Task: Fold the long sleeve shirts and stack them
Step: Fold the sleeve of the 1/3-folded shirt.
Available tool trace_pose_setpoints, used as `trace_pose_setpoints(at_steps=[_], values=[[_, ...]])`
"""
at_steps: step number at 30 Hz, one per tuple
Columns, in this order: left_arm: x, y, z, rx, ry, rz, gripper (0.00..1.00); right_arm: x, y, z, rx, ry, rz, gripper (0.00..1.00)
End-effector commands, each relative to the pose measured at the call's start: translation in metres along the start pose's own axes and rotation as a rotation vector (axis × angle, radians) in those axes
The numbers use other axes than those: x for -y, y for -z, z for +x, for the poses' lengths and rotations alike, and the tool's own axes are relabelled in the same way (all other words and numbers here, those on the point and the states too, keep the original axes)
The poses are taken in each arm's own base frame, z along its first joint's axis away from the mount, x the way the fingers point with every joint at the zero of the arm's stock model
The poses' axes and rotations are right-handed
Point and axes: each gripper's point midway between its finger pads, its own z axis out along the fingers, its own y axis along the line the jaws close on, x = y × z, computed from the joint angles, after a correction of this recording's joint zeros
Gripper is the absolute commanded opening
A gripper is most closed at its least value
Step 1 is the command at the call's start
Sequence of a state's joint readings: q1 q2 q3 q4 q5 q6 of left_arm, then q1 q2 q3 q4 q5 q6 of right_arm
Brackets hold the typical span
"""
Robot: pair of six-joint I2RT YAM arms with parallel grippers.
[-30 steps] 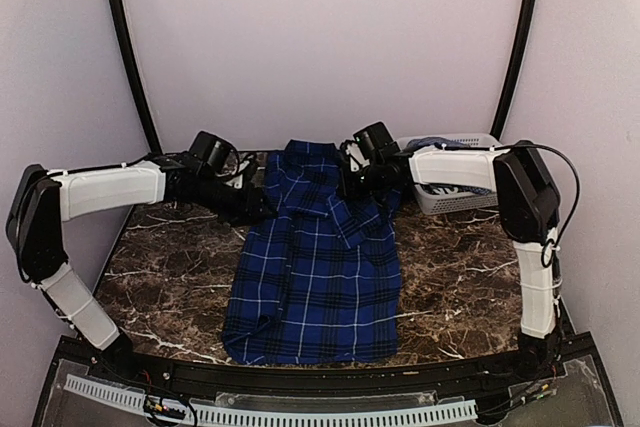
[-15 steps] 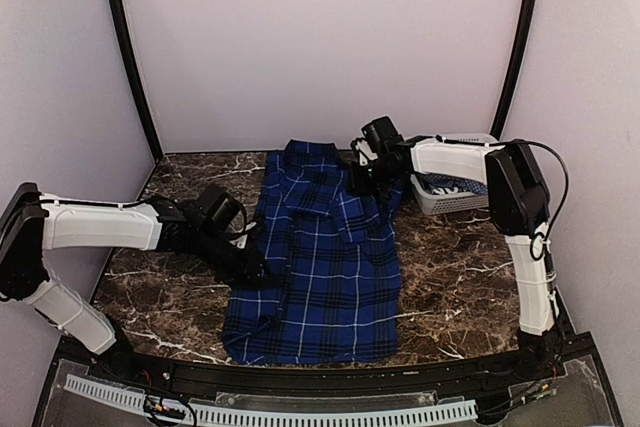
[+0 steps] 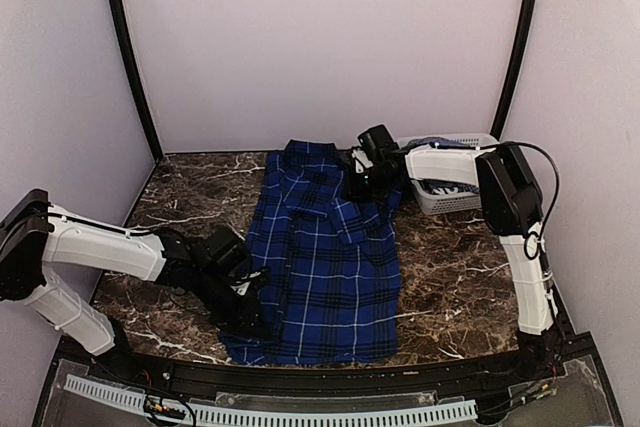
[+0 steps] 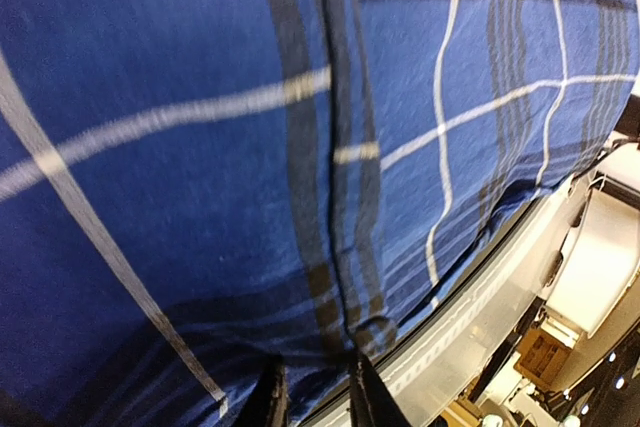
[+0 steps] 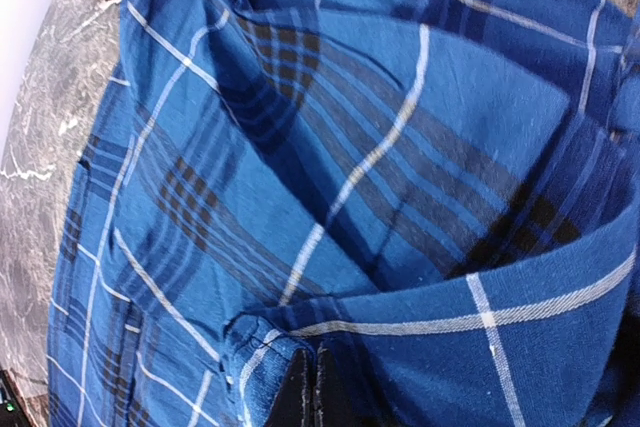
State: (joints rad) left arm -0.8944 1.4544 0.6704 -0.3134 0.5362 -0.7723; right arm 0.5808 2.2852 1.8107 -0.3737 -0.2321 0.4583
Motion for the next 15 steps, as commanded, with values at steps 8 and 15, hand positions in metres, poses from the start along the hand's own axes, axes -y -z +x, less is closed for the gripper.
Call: trace_pose_setpoints(at_steps=[8, 15], values=[[0.022, 0.012, -0.003, 0.022, -0.069, 0.025, 0.26, -0.030, 0.030, -0.013, 0.066, 0.076, -0.033, 0.00], [0.066, 0.055, -0.032, 0.168, -0.160, 0.065, 0.33, -0.061, 0.054, 0.010, 0.003, 0.173, -0.045, 0.00]])
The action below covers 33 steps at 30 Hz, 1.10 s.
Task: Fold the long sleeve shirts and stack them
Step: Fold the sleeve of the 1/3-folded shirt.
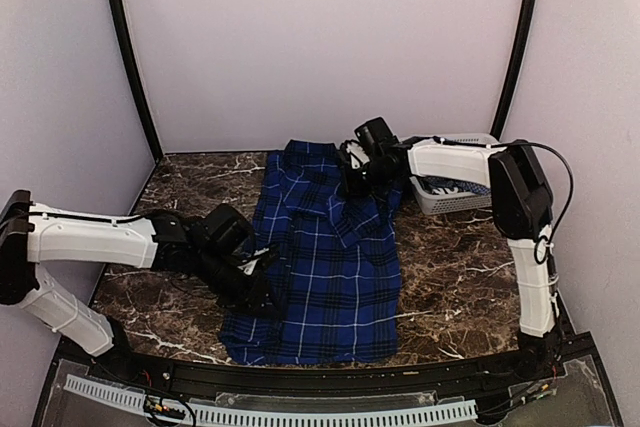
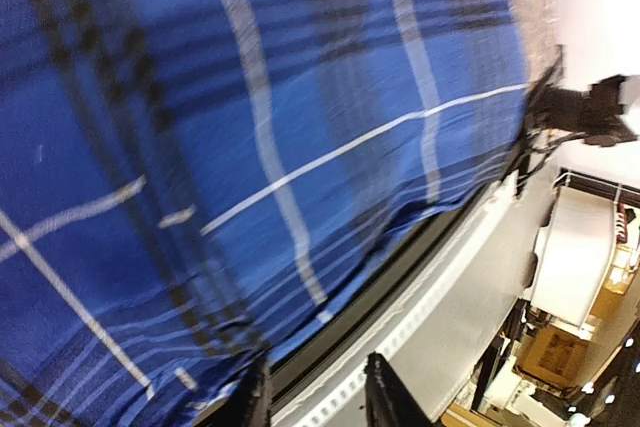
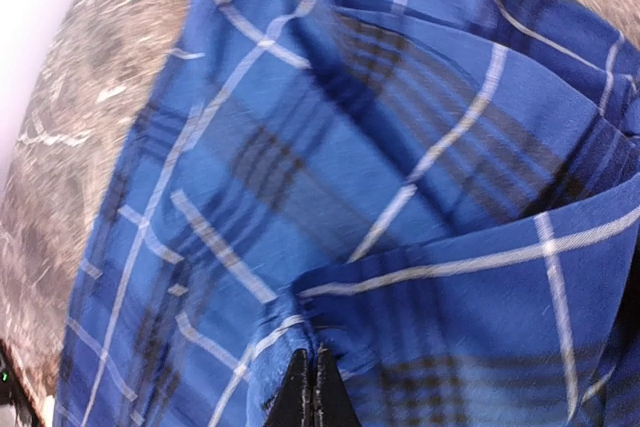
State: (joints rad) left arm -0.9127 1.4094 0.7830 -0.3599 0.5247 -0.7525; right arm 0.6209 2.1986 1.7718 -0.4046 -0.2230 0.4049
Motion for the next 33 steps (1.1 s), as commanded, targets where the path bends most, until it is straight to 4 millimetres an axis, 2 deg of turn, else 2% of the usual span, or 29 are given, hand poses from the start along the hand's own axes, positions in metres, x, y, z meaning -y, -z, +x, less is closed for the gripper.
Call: trace_pose_setpoints(at_steps=[1, 4, 9, 13, 16, 19, 23, 33], values=[[0.026, 0.037, -0.029, 0.138, -0.065, 0.004, 0.34, -0.043, 0.031, 0.008, -0.013, 0.098, -0.040, 0.00], [0.013, 0.061, -0.062, 0.279, -0.008, -0.056, 0.35, -0.078, 0.035, 0.029, -0.048, 0.133, -0.116, 0.00], [-0.028, 0.091, -0.110, 0.470, 0.121, -0.108, 0.36, -0.137, 0.034, 0.065, -0.096, 0.184, -0.218, 0.00], [-0.050, 0.105, -0.140, 0.570, 0.155, -0.140, 0.36, -0.181, 0.028, 0.089, -0.141, 0.207, -0.309, 0.00], [-0.060, 0.106, -0.155, 0.610, 0.175, -0.134, 0.36, -0.202, 0.022, 0.108, -0.178, 0.221, -0.348, 0.00], [-0.065, 0.105, -0.159, 0.631, 0.185, -0.131, 0.36, -0.218, 0.017, 0.126, -0.226, 0.218, -0.401, 0.00], [-0.068, 0.109, -0.161, 0.669, 0.178, -0.129, 0.37, -0.226, 0.010, 0.138, -0.252, 0.235, -0.393, 0.00], [-0.068, 0.111, -0.154, 0.664, 0.156, -0.135, 0.36, -0.254, 0.014, 0.137, -0.228, 0.218, -0.460, 0.00]])
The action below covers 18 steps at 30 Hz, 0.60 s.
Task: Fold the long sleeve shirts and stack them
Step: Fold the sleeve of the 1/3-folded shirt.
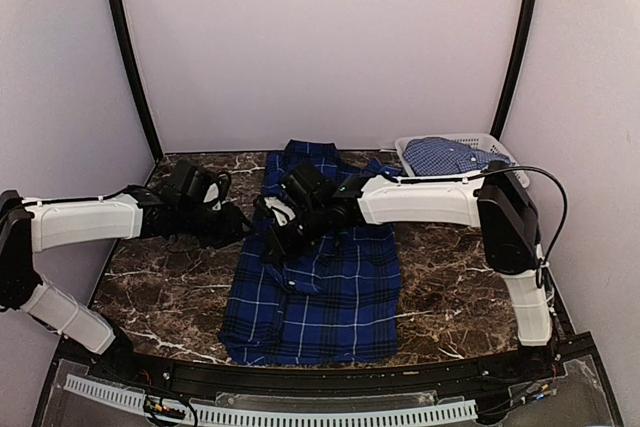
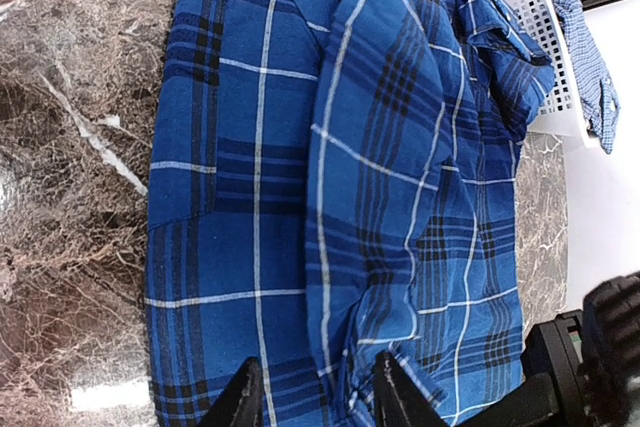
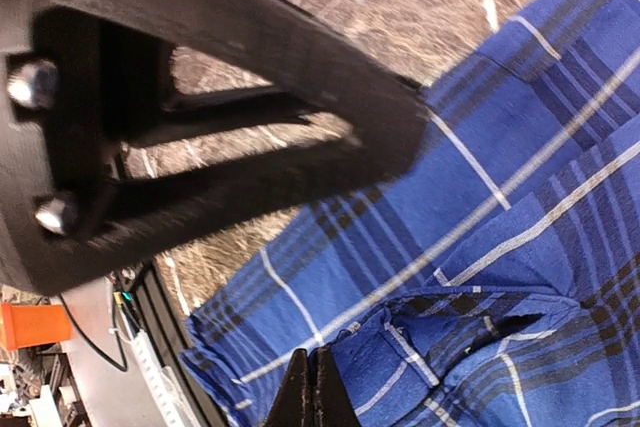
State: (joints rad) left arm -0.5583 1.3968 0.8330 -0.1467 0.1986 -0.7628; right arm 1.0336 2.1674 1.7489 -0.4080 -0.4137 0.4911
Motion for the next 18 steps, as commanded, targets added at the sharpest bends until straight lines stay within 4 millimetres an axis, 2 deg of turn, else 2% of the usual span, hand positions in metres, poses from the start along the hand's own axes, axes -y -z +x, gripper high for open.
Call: trace_pose_setpoints(at_steps=[1, 10, 18], values=[[0.001, 0.011, -0.005, 0.036, -0.024, 0.008, 0.36, -0.032, -0.003, -0.019, 0.053, 0.023, -0.082, 0.00], [-0.012, 0.017, 0.007, 0.027, -0.017, -0.021, 0.37, -0.051, -0.021, -0.013, 0.057, -0.001, -0.141, 0.00], [-0.026, 0.013, 0.024, -0.010, -0.001, -0.036, 0.37, -0.056, -0.035, -0.002, 0.042, -0.010, -0.144, 0.00]])
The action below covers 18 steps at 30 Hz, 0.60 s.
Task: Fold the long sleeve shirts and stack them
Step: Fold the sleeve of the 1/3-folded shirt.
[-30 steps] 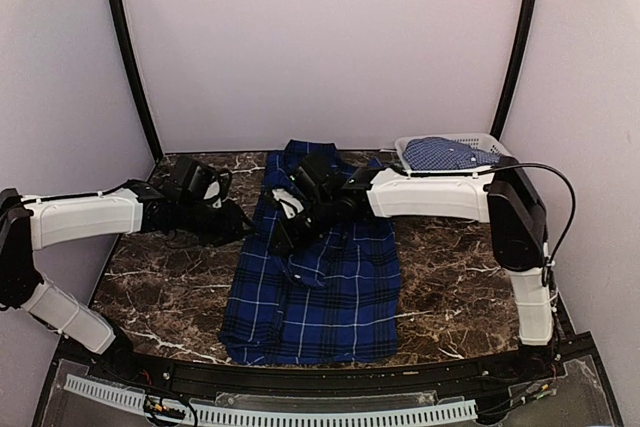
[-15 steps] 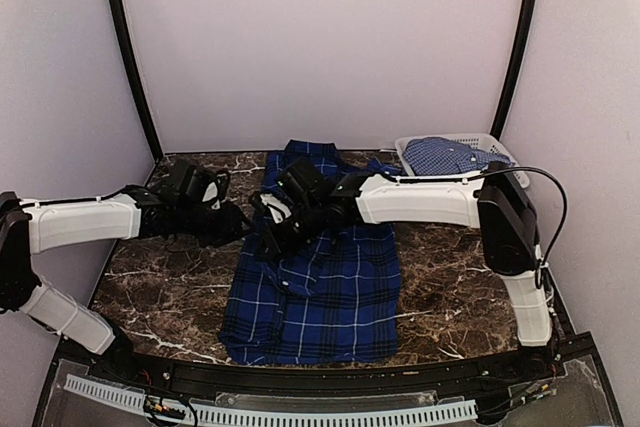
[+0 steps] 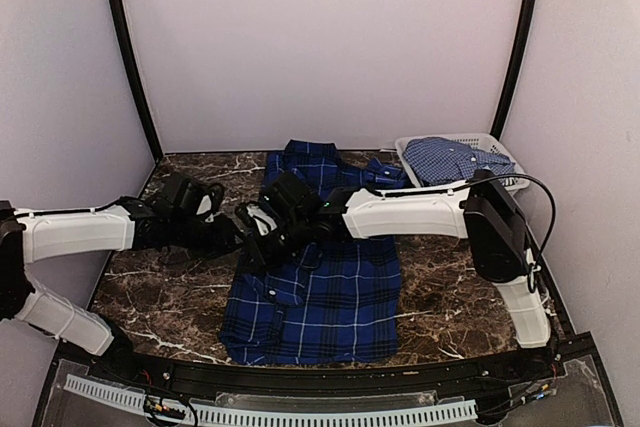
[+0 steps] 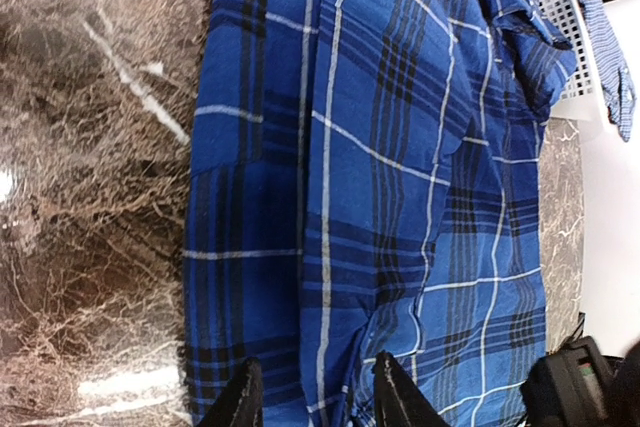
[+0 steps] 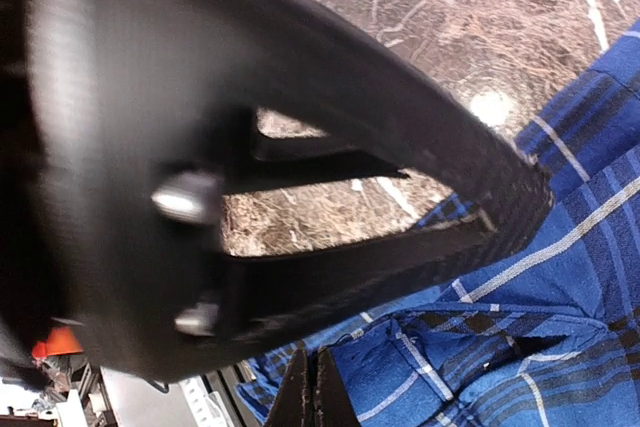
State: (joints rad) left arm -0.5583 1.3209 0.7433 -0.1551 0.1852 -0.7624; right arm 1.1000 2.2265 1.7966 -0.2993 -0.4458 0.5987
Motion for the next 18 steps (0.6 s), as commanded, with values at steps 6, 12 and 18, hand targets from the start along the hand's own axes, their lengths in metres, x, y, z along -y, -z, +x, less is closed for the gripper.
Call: trace_pose_setpoints(at_steps=[6, 12, 18], values=[[-0.009, -0.002, 0.012, -0.033, 0.002, -0.003, 0.36, -0.018, -0.015, 0.006, 0.017, 0.002, -0.066, 0.00], [-0.010, -0.007, 0.016, -0.052, 0.007, 0.005, 0.36, -0.015, -0.019, 0.013, 0.001, 0.007, -0.037, 0.00], [-0.012, -0.011, 0.019, -0.069, -0.001, 0.003, 0.36, -0.002, -0.022, 0.030, -0.037, 0.007, 0.011, 0.02]])
